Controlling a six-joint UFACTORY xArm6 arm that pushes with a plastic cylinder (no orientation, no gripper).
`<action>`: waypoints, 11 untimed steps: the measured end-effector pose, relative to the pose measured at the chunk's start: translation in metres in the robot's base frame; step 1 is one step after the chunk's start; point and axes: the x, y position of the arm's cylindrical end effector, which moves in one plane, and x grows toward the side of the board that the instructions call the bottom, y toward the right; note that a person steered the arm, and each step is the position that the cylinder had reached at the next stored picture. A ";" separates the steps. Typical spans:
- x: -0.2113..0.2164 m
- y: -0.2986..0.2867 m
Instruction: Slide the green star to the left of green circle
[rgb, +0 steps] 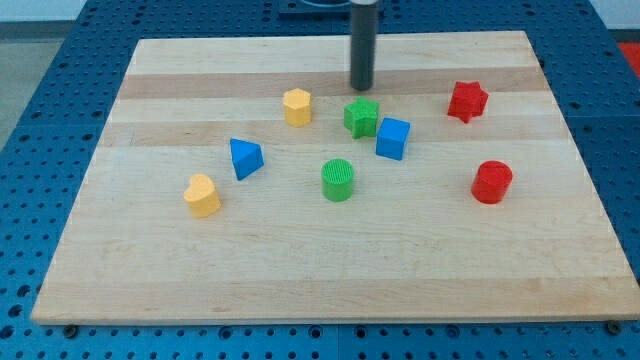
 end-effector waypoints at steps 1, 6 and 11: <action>0.024 0.005; 0.090 -0.016; 0.140 -0.091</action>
